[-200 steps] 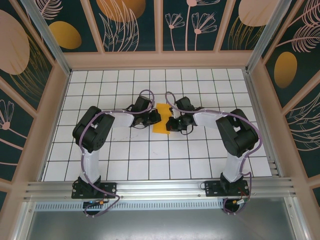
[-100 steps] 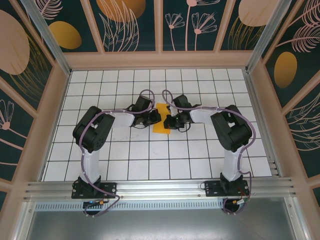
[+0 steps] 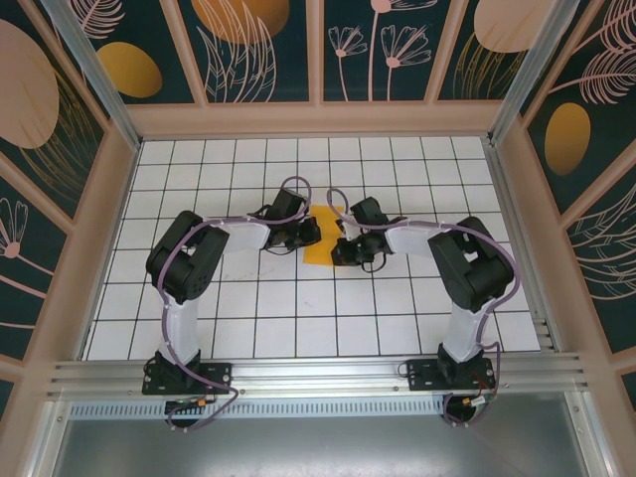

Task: Fold a paper plane with a square sheet of paper (pick it up from the middle)
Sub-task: Fold the triangle a second time at the center of the table.

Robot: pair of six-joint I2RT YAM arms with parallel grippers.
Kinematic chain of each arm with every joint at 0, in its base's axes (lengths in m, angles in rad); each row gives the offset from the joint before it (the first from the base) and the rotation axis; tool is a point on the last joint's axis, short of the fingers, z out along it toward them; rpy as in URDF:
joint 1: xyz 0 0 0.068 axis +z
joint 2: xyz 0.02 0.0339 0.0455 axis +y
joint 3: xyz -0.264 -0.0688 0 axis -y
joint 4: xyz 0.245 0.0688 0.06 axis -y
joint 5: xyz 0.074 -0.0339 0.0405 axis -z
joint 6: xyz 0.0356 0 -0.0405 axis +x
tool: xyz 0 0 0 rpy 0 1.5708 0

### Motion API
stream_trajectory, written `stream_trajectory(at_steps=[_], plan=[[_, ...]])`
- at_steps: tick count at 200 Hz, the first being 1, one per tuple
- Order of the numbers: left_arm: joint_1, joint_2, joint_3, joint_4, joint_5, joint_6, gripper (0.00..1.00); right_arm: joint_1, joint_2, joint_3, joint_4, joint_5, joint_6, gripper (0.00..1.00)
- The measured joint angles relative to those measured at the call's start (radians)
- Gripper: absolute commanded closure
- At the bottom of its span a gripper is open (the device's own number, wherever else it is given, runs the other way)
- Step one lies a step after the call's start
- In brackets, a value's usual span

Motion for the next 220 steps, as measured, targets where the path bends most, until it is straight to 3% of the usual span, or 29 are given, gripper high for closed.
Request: stream_trajectory(at_steps=[43, 74, 95, 113, 144, 174, 220], plan=[[0.000, 0.000, 0.003, 0.000, -0.001, 0.003, 1.00, 0.000, -0.036, -0.039, -0.010, 0.003, 0.006, 1.00], [0.002, 0.005, 0.024, -0.014, -0.004, 0.019, 0.90, -0.015, -0.063, -0.039, -0.039, 0.021, 0.042, 1.00], [0.009, 0.004, 0.043, -0.026, -0.002, 0.025, 0.80, -0.054, -0.113, -0.039, -0.016, 0.032, 0.092, 0.90], [0.010, -0.014, 0.051, -0.024, 0.000, 0.014, 0.72, -0.095, -0.146, -0.039, 0.045, 0.035, 0.146, 0.76], [0.010, -0.103, 0.006, 0.022, -0.014, -0.043, 0.65, -0.144, -0.127, -0.020, 0.128, 0.033, 0.203, 0.72], [0.010, -0.190, -0.111, 0.111, -0.027, -0.112, 0.66, -0.146, -0.019, 0.054, 0.161, -0.003, 0.217, 0.71], [0.010, -0.198, -0.226, 0.159, -0.005, -0.173, 0.68, -0.146, 0.090, 0.112, 0.162, -0.048, 0.208, 0.71]])
